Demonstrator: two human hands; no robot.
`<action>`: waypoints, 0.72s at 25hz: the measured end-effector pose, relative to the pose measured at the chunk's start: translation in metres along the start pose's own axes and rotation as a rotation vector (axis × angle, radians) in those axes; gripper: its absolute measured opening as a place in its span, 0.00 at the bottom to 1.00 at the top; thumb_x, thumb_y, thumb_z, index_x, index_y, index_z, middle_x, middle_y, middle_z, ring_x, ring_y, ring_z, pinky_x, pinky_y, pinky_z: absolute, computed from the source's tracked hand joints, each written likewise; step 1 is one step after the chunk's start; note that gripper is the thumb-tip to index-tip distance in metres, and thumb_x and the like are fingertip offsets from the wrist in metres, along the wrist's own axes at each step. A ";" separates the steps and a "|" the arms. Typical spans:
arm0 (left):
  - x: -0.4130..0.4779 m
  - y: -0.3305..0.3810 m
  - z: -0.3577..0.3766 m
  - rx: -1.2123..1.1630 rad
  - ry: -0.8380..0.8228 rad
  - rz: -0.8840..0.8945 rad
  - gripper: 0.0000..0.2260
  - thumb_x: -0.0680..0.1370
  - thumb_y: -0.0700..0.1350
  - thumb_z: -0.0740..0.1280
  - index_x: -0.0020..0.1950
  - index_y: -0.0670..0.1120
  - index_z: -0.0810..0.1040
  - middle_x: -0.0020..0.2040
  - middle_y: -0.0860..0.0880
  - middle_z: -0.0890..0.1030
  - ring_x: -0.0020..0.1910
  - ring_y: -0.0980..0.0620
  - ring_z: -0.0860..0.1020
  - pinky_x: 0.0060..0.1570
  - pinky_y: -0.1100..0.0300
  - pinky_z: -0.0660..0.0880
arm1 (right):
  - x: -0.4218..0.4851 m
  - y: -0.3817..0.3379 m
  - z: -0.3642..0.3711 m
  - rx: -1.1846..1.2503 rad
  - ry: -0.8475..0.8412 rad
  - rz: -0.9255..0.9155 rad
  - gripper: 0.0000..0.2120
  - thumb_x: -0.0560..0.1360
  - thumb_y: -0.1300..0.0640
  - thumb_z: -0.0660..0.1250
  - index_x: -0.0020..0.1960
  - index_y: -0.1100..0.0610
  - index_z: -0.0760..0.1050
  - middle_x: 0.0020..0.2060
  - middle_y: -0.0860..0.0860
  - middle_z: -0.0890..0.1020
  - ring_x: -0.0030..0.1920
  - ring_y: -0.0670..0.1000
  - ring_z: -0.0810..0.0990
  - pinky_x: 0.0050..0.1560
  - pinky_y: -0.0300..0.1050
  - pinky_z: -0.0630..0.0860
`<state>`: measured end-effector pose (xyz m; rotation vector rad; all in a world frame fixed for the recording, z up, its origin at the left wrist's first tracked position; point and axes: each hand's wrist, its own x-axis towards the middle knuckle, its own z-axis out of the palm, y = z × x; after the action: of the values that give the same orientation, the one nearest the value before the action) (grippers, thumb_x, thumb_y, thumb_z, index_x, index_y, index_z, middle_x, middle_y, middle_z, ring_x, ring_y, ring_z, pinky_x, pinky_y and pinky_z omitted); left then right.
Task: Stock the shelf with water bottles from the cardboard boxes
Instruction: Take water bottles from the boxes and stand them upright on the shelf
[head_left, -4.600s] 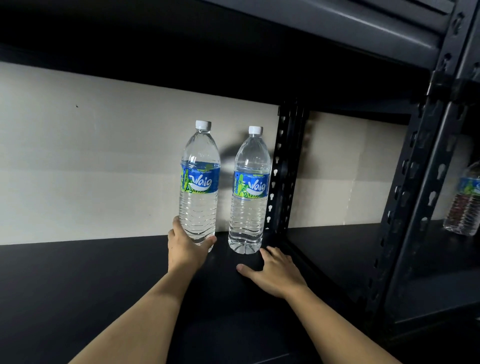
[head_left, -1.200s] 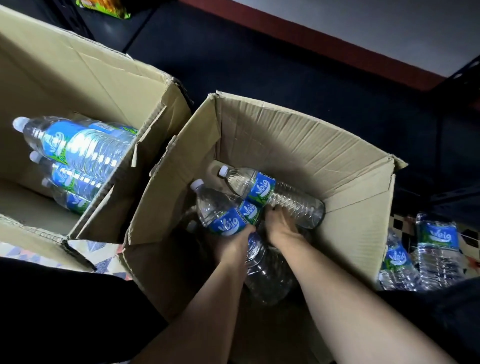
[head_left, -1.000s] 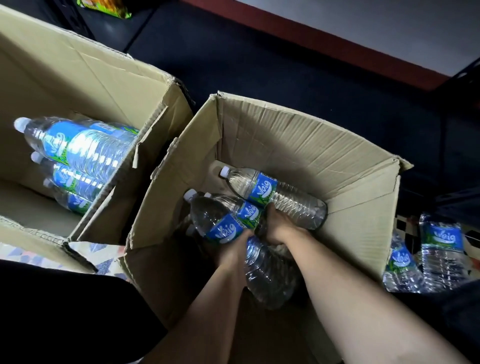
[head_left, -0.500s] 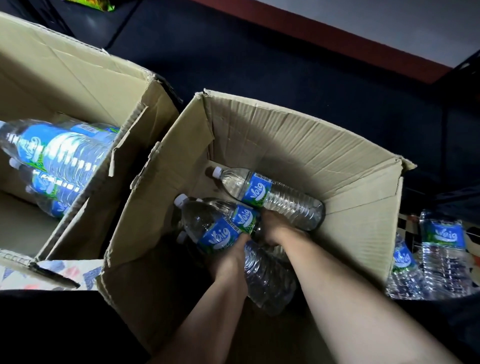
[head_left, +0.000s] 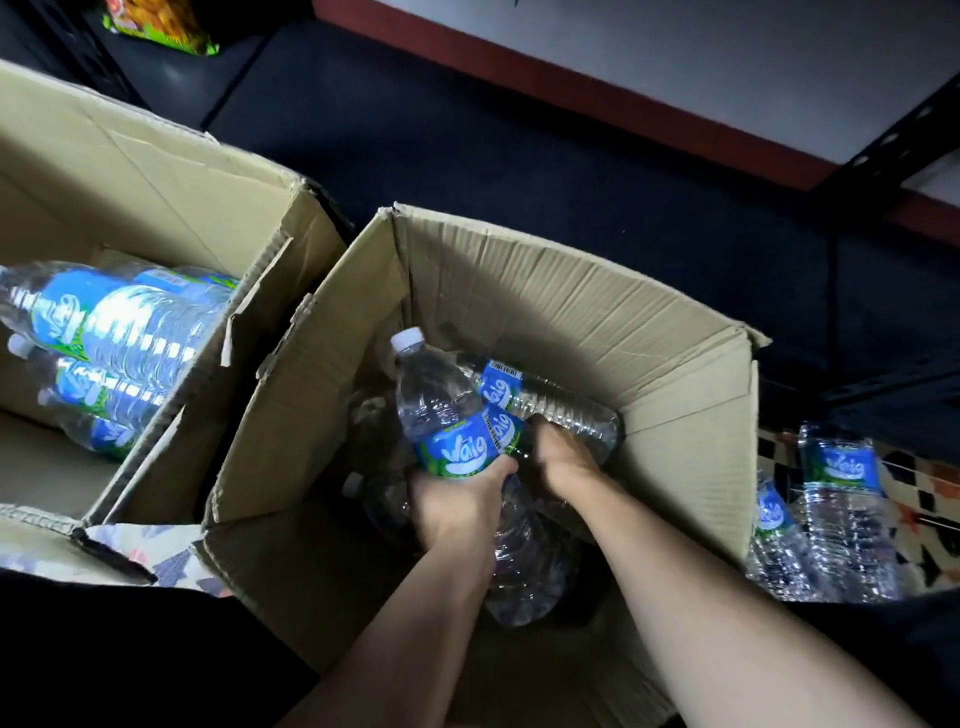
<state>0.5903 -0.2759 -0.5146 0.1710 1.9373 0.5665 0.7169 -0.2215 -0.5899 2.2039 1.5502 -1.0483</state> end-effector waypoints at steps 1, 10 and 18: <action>-0.011 0.009 -0.002 0.010 0.038 0.036 0.35 0.47 0.57 0.79 0.52 0.50 0.77 0.43 0.52 0.82 0.42 0.49 0.82 0.49 0.53 0.81 | 0.000 0.002 -0.005 0.067 0.020 0.015 0.13 0.80 0.53 0.57 0.60 0.55 0.76 0.62 0.58 0.79 0.61 0.57 0.79 0.57 0.46 0.73; -0.047 0.051 -0.056 0.213 -0.002 0.644 0.35 0.49 0.66 0.75 0.52 0.54 0.78 0.46 0.56 0.84 0.49 0.52 0.82 0.48 0.58 0.77 | -0.068 -0.002 -0.060 0.385 0.269 0.024 0.26 0.63 0.44 0.78 0.55 0.55 0.77 0.52 0.53 0.84 0.54 0.55 0.82 0.51 0.43 0.77; -0.117 0.103 -0.088 0.138 -0.076 1.034 0.28 0.54 0.62 0.78 0.50 0.54 0.78 0.43 0.58 0.84 0.45 0.60 0.81 0.47 0.57 0.79 | -0.180 -0.027 -0.131 0.840 0.522 -0.182 0.38 0.51 0.33 0.81 0.55 0.47 0.73 0.44 0.42 0.83 0.45 0.44 0.83 0.48 0.44 0.81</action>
<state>0.5478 -0.2554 -0.3417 1.3006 1.7064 1.0562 0.7148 -0.2643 -0.3695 3.1435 1.7388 -1.4584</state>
